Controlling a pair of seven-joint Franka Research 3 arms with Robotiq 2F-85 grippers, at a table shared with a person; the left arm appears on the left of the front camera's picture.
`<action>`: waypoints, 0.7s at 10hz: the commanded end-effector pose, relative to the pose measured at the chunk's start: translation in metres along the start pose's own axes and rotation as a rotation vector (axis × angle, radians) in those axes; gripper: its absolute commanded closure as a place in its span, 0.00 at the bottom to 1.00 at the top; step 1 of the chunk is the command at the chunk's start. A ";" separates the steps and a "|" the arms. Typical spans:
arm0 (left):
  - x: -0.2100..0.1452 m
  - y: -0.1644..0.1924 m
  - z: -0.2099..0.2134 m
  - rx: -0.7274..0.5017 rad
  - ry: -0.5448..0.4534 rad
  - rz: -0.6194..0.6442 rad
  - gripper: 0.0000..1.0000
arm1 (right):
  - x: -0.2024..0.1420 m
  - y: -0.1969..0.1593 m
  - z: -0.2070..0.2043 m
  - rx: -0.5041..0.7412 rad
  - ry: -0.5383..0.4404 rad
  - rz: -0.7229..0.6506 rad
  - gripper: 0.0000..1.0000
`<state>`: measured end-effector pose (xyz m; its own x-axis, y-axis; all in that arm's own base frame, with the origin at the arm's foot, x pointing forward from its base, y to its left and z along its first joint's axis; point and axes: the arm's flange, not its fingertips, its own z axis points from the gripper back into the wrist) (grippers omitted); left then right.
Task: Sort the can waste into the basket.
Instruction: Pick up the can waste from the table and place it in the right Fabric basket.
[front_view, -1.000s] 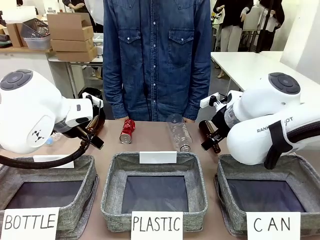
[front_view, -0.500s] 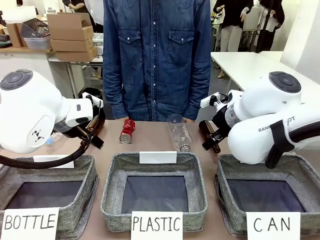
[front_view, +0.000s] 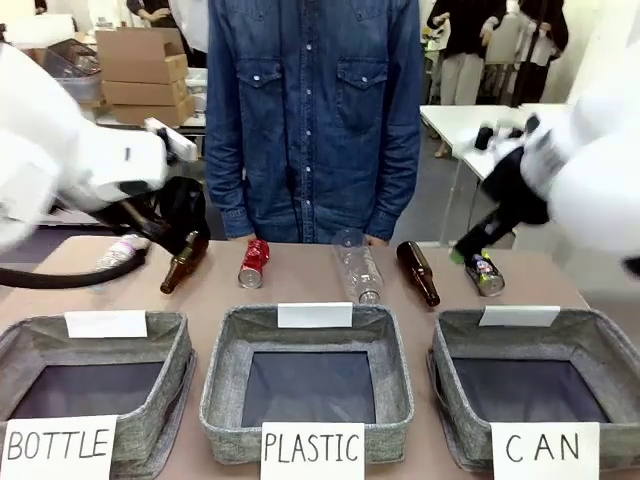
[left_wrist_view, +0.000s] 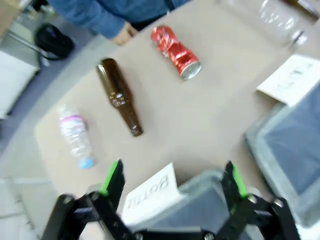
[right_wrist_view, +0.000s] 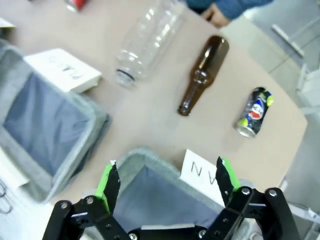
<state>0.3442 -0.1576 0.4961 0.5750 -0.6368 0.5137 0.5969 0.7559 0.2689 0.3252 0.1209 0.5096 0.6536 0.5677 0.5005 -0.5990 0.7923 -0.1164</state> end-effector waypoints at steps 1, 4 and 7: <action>-0.068 -0.020 0.050 0.074 0.031 -0.121 0.00 | -0.048 0.012 0.043 0.074 -0.091 0.017 0.00; -0.010 -0.003 0.060 0.068 0.030 -0.096 0.00 | -0.012 0.006 0.064 0.054 -0.096 0.000 0.00; -0.015 -0.002 0.073 0.082 0.045 -0.111 0.00 | -0.002 0.013 0.051 0.195 -0.118 -0.008 0.00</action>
<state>0.2993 -0.1414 0.5409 0.5347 -0.7226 0.4382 0.6168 0.6882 0.3821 0.2763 0.1076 0.5614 0.6113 0.5235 0.5935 -0.6356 0.7716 -0.0260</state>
